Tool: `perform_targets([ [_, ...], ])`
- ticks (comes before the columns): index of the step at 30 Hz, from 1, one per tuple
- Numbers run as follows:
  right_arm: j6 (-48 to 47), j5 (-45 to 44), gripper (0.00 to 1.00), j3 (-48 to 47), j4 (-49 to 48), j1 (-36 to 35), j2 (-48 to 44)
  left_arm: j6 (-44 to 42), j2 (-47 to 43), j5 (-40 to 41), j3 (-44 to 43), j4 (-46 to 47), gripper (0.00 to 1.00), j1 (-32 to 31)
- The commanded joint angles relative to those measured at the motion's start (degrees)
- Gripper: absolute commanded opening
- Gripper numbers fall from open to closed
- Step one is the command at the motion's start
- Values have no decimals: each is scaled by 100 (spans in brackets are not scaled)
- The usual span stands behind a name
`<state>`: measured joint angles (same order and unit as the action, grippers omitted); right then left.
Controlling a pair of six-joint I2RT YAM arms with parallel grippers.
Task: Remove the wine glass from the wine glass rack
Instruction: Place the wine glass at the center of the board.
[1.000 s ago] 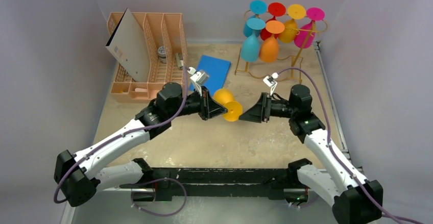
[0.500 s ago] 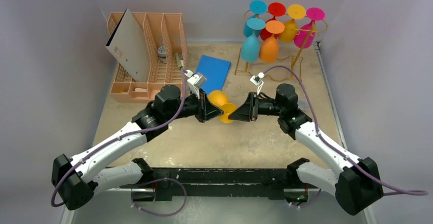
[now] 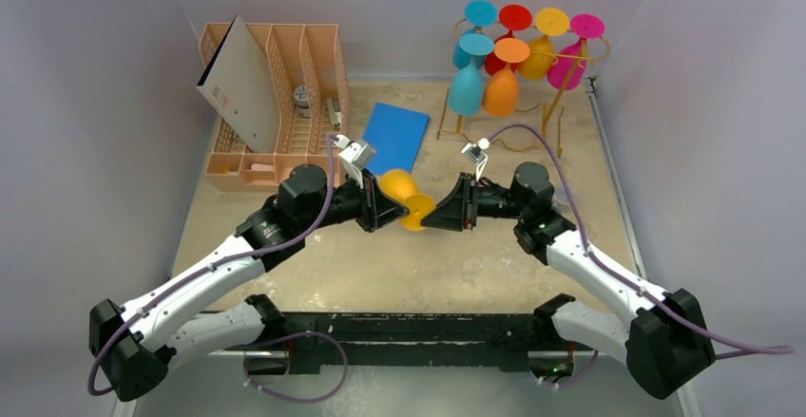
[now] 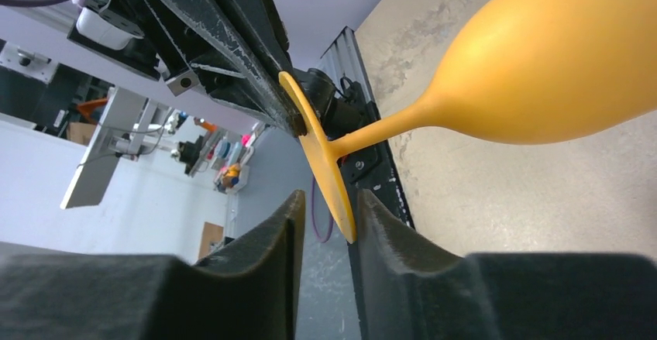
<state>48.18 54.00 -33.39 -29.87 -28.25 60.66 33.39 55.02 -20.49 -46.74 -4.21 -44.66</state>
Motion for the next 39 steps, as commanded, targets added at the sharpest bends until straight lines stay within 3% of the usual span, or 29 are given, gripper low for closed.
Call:
perform_targets([
  [1,-108,242,29,-28,-176,-31,-143,2,-177,124,76,169,0,-19],
  [7,140,332,2,-30,-554,-75,-10,43,-133,28,44,175,0,-18],
  [13,115,319,0,95,-879,-106,18,-27,-199,73,-24,-10,0,-16],
  [14,116,291,0,148,-1003,-114,9,-70,-225,73,-38,-71,2,-20],
  [17,88,181,0,322,-1308,-165,-18,-216,-296,138,-153,-393,33,-16],
  [21,-351,91,0,293,-890,-271,-30,-431,-345,230,-367,-1010,59,-16],
  [30,-2880,-1178,0,188,1510,-1112,-301,-640,-655,971,-639,-2013,80,-7],
  [39,-5319,-2019,0,358,2231,-1934,-689,-819,-627,2011,-966,-3024,93,1],
])
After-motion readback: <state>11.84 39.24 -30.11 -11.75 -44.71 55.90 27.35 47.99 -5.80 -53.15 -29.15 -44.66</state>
